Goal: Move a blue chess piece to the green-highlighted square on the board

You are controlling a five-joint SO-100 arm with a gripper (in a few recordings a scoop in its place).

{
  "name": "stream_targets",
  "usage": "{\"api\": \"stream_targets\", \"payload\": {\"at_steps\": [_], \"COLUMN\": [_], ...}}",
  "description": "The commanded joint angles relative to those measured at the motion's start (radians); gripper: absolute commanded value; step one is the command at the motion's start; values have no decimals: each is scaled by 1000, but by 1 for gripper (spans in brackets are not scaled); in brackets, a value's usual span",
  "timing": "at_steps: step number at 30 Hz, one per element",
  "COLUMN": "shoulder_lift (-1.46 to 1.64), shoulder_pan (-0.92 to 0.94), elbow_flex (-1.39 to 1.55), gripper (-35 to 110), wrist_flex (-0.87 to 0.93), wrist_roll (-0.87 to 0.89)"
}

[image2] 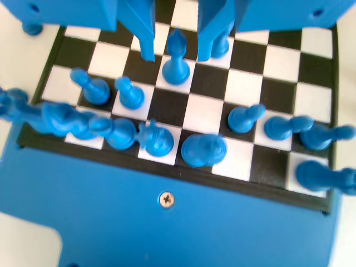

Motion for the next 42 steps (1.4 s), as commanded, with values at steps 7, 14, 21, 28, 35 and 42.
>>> {"api": "stream_targets", "payload": {"at_steps": [7,14,21,28,35,42], "shoulder_lift": [198,351,634,834,1000,1198], "shoulder_pan": [12,32,63,87,100,98], "elbow_flex": [-252,-382,-428,-509,-537,-388], "gripper": [9,3,3,3,3,3], "wrist_flex": [310,540,698,857,953,936], "wrist_roll": [-31,-44,-67,-26,-8,-25]}}
